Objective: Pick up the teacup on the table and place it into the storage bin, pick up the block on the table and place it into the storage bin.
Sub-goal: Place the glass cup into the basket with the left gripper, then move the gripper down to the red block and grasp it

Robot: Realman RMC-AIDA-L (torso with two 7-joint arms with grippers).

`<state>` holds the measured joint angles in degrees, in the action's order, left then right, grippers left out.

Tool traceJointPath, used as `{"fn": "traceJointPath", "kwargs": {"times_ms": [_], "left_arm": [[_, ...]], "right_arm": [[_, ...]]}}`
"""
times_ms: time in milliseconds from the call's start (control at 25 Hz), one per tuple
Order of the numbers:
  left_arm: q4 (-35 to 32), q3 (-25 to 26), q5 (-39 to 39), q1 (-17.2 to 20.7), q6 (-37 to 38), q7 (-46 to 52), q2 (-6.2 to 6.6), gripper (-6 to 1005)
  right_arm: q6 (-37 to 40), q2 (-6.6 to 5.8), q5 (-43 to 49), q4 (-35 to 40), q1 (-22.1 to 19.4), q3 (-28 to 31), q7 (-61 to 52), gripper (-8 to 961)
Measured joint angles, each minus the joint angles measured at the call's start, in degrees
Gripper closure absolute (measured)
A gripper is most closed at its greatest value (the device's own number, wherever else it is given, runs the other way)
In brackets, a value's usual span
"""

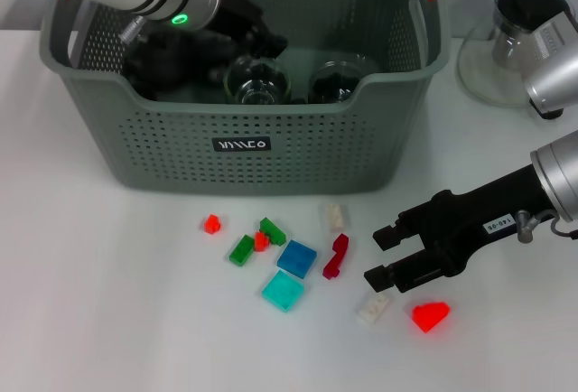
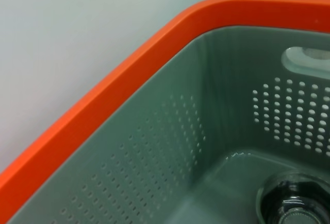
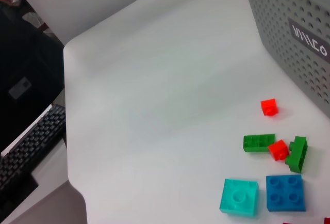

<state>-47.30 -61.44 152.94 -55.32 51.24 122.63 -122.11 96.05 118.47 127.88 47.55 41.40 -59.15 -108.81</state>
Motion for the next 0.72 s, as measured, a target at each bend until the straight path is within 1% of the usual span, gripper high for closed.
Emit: {"fn": "traceJointPath", "kwargs": {"times_ms": [40, 160, 280, 360, 480, 600, 640, 720], "left_arm": [[-0.3, 0.1, 0.0, 0.1, 0.0, 0.0, -0.04, 440], [-2.5, 0.2, 0.0, 0.8, 1.0, 0.1, -0.19, 390], [-7.4, 0.6, -0.6, 2.5, 4.0, 0.5, -0.32, 340], [-12.4, 1.0, -2.0, 4.2, 7.3, 1.2, -0.39, 307], [-20.0, 1.3, -5.8, 7.3, 12.5, 1.7, -0.63, 257], [-28.7, 1.4, -12.3, 11.8, 17.8, 1.8, -0.84, 258], [-30.4, 1.5, -14.1, 12.8, 19.1, 1.8, -0.79, 258], [-34.9, 2.7, -20.2, 15.9, 23.4, 1.3, -0.56, 258]], "right_arm": [[0.0, 0.00, 0.0, 0.0, 0.0, 0.0, 0.0, 209], [0.0, 0.00, 0.0, 0.0, -0.1, 0.0, 0.0, 209], [0.0, 0.00, 0.0, 0.0, -0.1, 0.1, 0.1, 209], [0.0, 0.00, 0.0, 0.0, -0.1, 0.3, 0.2, 209], [0.0, -0.05, 0.0, -0.1, 0.0, 0.4, 0.4, 209], [0.0, -0.16, 0.0, -0.1, 0.0, 0.4, 0.5, 208], [0.1, -0.22, 0.0, -0.1, 0.0, 0.4, 0.5, 208], [0.3, -0.38, 0.0, -0.1, 0.0, 0.4, 0.5, 208]]}}
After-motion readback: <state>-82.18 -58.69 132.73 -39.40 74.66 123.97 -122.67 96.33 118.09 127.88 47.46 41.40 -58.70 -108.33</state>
